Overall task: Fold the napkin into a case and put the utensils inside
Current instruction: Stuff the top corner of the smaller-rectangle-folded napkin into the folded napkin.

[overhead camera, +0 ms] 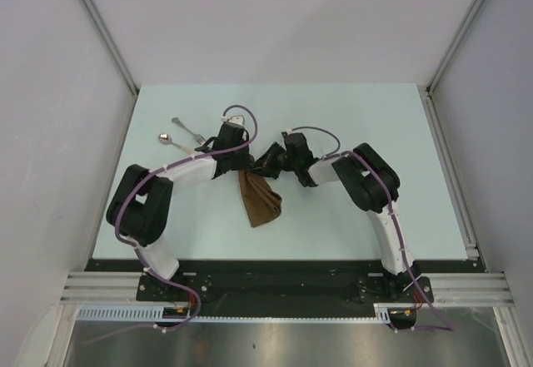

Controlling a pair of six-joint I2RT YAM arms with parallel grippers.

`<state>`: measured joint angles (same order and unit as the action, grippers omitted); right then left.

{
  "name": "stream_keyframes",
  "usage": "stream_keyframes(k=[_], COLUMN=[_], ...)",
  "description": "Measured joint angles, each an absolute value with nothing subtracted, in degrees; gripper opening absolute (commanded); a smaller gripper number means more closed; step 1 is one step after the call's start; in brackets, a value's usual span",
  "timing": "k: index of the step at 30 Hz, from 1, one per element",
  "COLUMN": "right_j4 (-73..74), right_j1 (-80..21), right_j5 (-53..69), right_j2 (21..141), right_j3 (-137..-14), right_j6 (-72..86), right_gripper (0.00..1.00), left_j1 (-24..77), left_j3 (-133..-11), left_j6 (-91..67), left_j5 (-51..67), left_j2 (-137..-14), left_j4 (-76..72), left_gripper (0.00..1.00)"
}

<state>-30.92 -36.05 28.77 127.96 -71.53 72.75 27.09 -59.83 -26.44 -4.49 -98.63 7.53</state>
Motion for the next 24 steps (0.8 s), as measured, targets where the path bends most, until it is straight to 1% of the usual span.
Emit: stream_keyframes(k=[4, 10, 11, 12, 19, 22, 24], right_j4=[-38.98, -42.41, -42.41, -42.11, -23.79, -17.30, -15.20], right_j1=[-36.29, -37.23, -37.36, -37.52, -38.87, -39.55, -39.97], right_j5=[28.97, 29.67, 29.76, 29.87, 30.57, 29.91, 29.15], right_j2=[130.89, 133.97, 134.37, 134.65, 135.72, 135.72, 135.63], right_j3=[-71.09, -72.47, -72.95, -73.43, -84.47, -88.05, -89.03], right_j6=[77.25, 78.74, 78.52, 78.13, 62.83, 55.75, 52.88], right_gripper=[0.04, 0.08, 0.14, 0.17, 0.16, 0.10, 0.08], left_j1=[26.00, 24.47, 24.16, 23.77, 21.06, 20.43, 20.08], left_j3=[-58.85, -57.56, -57.43, -57.28, -56.90, -56.97, -57.28], left_j6=[-28.03, -29.47, -29.65, -29.95, -30.52, -30.68, -30.68], left_j5=[-4.32, -3.92, -3.77, -3.33, -2.81, -2.90, -2.76], left_j2=[-98.63, -98.67, -98.72, -98.80, -99.13, -99.74, -100.31], left_j4=[6.09, 5.63, 5.61, 5.63, 5.21, 5.17, 5.43], left_gripper=[0.00, 0.00, 0.00, 0.00, 0.00, 0.00, 0.04])
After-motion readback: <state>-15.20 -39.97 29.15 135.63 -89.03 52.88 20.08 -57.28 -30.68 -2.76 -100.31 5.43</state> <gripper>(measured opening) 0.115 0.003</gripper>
